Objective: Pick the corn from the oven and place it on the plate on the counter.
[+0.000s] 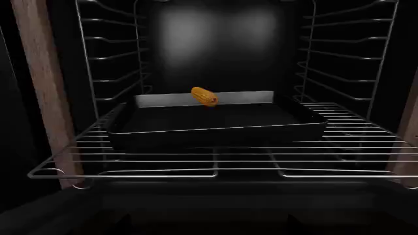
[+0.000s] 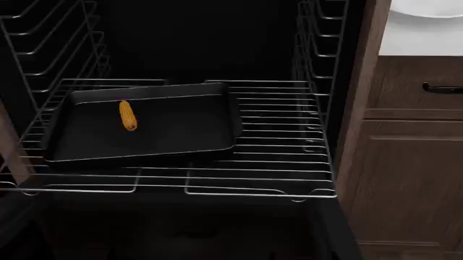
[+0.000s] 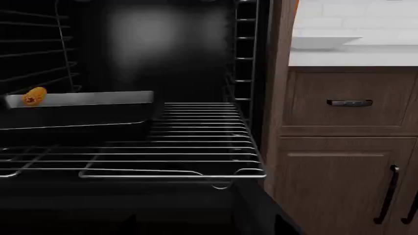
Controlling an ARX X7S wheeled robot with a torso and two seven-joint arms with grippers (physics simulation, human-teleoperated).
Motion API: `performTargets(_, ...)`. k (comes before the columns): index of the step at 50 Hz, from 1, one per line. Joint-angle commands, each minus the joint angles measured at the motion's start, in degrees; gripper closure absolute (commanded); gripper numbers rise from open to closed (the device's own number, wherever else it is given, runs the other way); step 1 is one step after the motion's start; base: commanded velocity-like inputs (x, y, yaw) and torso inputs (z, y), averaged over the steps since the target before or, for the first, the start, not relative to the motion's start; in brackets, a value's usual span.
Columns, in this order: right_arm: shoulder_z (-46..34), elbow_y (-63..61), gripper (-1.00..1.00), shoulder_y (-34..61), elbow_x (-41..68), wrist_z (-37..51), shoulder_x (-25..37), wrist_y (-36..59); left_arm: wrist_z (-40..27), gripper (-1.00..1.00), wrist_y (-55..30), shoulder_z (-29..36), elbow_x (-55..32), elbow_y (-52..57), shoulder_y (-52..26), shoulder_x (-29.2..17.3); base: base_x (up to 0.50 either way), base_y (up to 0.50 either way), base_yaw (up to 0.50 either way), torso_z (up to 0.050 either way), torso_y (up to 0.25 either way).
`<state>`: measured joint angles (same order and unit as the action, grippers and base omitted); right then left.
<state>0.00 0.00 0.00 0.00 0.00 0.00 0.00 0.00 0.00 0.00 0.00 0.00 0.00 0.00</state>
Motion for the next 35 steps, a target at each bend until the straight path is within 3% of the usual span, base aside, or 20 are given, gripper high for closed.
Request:
performTargets(1,-0.72,0.00,-1.00,0.00,0.00,0.72,0.54,0.00,-0.64,-1.00,0.00,0.64,0.00,0.00,0.00,-0.57,0.00,0.00,0.00,0.000,0.000)
performTargets(2,-0.01,-0.27,-1.00,0.43,2.82,2.94,0.23,4.10,1.07,-1.00,-1.73,0.35,-3.30,1.79,0.38,-0.54,0.00,0.00,0.00,0.000,0.000)
performTargets(18,-3.99,-3.41,-1.00,-1.84,1.99,5.14,3.69,1.68,-3.68,-1.00,0.05,3.86,-3.49,2.53,0.92,-3.22,0.00,0.00,0.00,0.000,0.000)
performTargets(27,-5.10,-25.00,-1.00,3.22,1.08,4.32,7.55,23.95,-4.86,-1.00,-15.48,3.38,-6.81,21.27,-1.54,-5.57,0.00,0.00,0.00,0.000,0.000)
performTargets(35,-5.69,-33.19,-1.00,7.95,0.50,3.99,9.44,33.65,-6.47,-1.00,-23.79,3.17,-7.08,31.03,-4.66,-7.56,0.00,0.00,0.00,0.000,0.000)
